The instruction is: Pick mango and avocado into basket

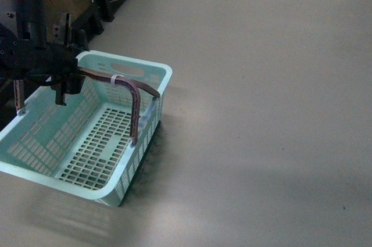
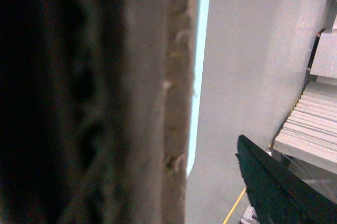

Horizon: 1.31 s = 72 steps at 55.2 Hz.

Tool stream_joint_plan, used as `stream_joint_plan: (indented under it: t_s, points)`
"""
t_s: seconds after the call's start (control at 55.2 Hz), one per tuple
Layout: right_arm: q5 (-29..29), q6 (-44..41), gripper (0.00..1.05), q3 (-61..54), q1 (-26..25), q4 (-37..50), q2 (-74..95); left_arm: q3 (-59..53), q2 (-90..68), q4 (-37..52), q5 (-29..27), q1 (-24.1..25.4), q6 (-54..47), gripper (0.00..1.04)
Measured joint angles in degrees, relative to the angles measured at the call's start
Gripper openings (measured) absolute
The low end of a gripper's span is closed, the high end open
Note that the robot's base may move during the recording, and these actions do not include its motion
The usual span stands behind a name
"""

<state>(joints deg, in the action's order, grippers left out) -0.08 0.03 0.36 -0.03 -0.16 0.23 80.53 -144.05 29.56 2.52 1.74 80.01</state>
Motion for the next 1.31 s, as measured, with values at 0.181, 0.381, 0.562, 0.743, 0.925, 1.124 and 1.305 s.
stream_joint_plan:
  t_s: [0.181,0.381,0.562,0.743,0.925,1.124,1.305]
  points:
    - [0.02,0.00,0.97,0.00,0.00,0.00,0.02,0.37,-0.02,-0.74,0.44,-0.39,-0.39,0.30]
    - [0.02,0.00,0.97,0.00,0.00,0.00,0.02,-3.26,2.32,-0.66,0.17,-0.79,-0.09,0.29]
    - [0.02,0.00,0.97,0.00,0.00,0.00,0.02,-12.15,10.36,-0.17,-0.07,-1.31,1.25,0.29]
    - [0.02,0.00,0.97,0.00,0.00,0.00,0.02,-22.53,25.81,-2.78,-1.22,-2.19,2.23,0.29]
    - [0.02,0.00,0.97,0.00,0.00,0.00,0.02,-31.56,45.18,-8.48,-2.40,-2.38,2.80,0.29]
    - [0.02,0.00,0.97,0.00,0.00,0.00,0.02,-36.70,64.57,-18.01,-4.48,-2.73,3.04,0.29]
    - [0.02,0.00,0.97,0.00,0.00,0.00,0.02,-37.40,79.30,-27.71,-5.77,-2.84,3.02,0.29]
